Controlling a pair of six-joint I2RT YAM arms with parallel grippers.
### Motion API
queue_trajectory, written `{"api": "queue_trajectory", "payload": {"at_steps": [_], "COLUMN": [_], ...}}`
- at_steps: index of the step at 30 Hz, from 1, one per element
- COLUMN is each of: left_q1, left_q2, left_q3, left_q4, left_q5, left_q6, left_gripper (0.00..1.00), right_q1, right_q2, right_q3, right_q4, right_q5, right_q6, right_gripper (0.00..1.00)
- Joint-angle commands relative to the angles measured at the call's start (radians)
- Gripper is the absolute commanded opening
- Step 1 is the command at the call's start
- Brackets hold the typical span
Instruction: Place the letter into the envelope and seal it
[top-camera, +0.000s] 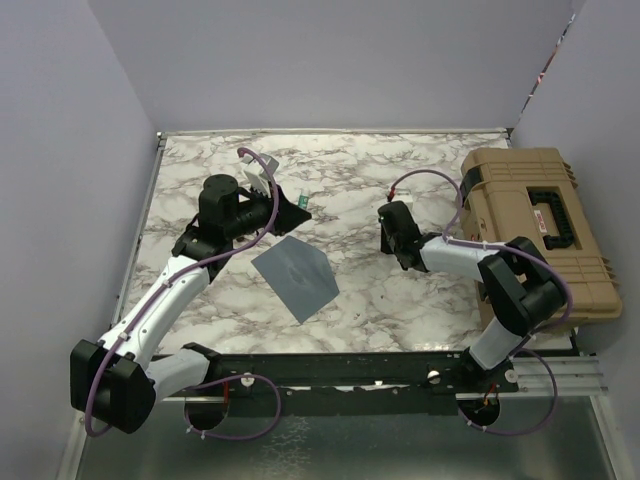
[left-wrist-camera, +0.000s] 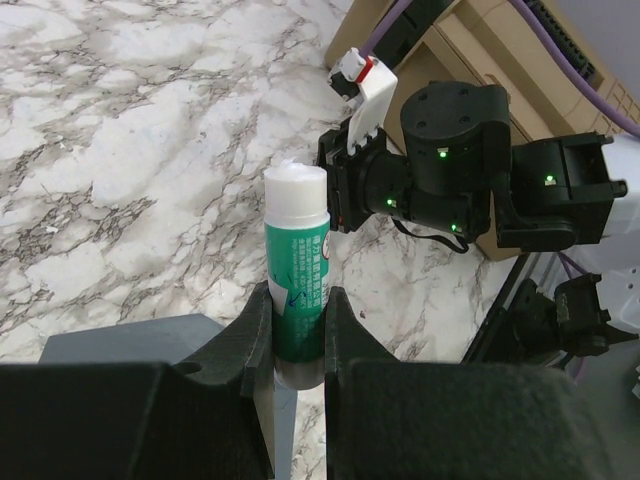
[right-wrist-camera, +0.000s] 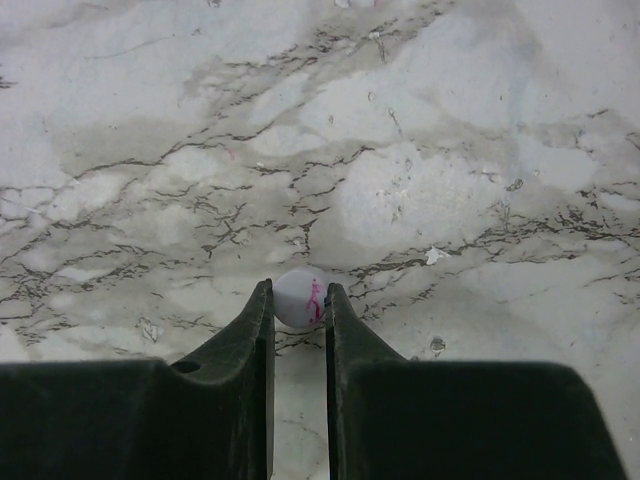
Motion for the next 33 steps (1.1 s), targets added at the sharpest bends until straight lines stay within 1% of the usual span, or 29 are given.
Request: {"api": "queue_trajectory", "payload": {"at_steps": [1,4,6,9,12,18,20,22,24,26,27,29,31,33], "left_q1": [0.003,0.003,0.003,0.003,0.003,0.002,0.003,0.003,0.002,0.001,0.001,0.001,0.001,0.0], "left_q2": [-0.023,-0.033,-0.04,-0.046,-0.055,-0.068,-0.072,-0.076,-0.084,-0.094,-0.099,-0.105,-0.107,-0.105], "left_q3": [0.02,0.015,0.009,0.005,0.009,0.023,0.028,0.027,0.02,0.011,0.01,0.011,0.013,0.014], "left_q4": [0.021,0.021,0.021,0.021,0.021,0.021,0.048,0.083,0.14,0.198,0.22,0.252,0.274,0.302], "left_q5": [-0.027,-0.031,-0.035,-0.036,-0.031,-0.027,-0.016,0.054,0.122,0.162,0.171,0.178,0.179,0.188], "left_q6": [-0.019,-0.024,-0.028,-0.033,-0.032,-0.037,-0.043,-0.051,-0.073,-0.1,-0.112,-0.132,-0.152,-0.175], "left_gripper": [0.0,0.0,0.0,0.0,0.0,0.0,0.0,0.0,0.0,0.0,0.0,0.0,0.0,0.0], "right_q1": [0.006,0.005,0.005,0.005,0.006,0.006,0.005,0.006,0.006,0.006,0.006,0.006,0.006,0.006], "right_q2": [0.037,0.025,0.019,0.016,-0.011,-0.163,-0.233,-0.309,-0.386,-0.454,-0.478,-0.506,-0.515,-0.516], "right_q3": [-0.031,-0.043,-0.042,-0.037,-0.015,0.074,0.108,0.128,0.143,0.154,0.17,0.214,0.255,0.277], "right_q4": [0.029,0.03,0.028,0.015,-0.029,-0.19,-0.231,-0.252,-0.238,-0.187,-0.155,-0.105,-0.021,0.084], "right_q5": [0.017,0.015,0.009,0.002,0.004,-0.006,-0.004,-0.008,-0.092,-0.274,-0.401,-0.62,-0.788,-0.876], "right_q6": [0.04,0.045,0.043,0.043,0.059,0.076,0.057,0.036,-0.005,-0.035,-0.042,-0.002,0.087,0.187], "right_gripper": [0.18,0.23,0.29,0.43,0.5,0.53,0.53,0.53,0.52,0.52,0.53,0.59,0.69,0.75]}}
